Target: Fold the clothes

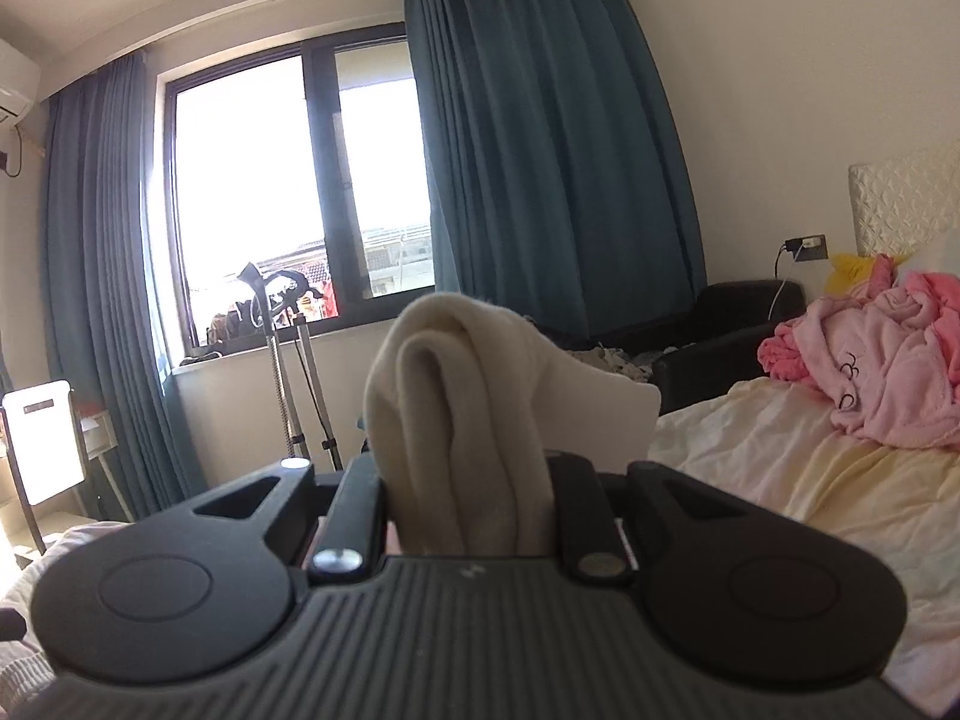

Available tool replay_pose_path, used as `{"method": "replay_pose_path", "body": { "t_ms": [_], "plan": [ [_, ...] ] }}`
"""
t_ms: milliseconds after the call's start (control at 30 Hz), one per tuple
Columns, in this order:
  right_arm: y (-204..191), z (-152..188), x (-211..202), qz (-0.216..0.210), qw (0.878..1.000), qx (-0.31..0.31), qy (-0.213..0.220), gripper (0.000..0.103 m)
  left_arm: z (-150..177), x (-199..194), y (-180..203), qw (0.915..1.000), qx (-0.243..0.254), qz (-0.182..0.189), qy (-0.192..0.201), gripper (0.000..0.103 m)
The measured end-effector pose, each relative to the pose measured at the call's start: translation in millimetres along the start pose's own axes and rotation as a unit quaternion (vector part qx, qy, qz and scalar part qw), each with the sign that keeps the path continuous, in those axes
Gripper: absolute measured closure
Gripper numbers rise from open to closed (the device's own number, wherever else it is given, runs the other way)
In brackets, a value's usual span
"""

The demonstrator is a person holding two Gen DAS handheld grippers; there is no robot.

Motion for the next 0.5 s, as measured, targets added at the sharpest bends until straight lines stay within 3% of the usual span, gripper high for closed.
{"method": "replay_pose_path", "body": {
  "t_ms": [167,333,500],
  "plan": [
    [-117,43,-1,-0.062,0.995,-0.082,-0.012,0.084,-7,-42,-82,0.9945,-0.081,-0.047,0.046,0.020],
    [-232,88,-3,-0.124,0.979,-0.162,-0.023,0.085,4,-74,-141,0.9860,-0.134,-0.083,0.055,0.019],
    [-249,110,-22,-0.183,0.964,-0.187,-0.048,0.084,26,-82,-162,0.9782,-0.181,-0.090,0.045,0.019]
  ]
}}
Point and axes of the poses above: each gripper's, at about its wrist camera, not at the fingertips, and x roughly the way its jaws point, y to its right, z to its underside, the point moved 10 cm from there along x, roughly the way its jaws point, and after that the axes turned 4 degrees about z, right-handed, at the moved point
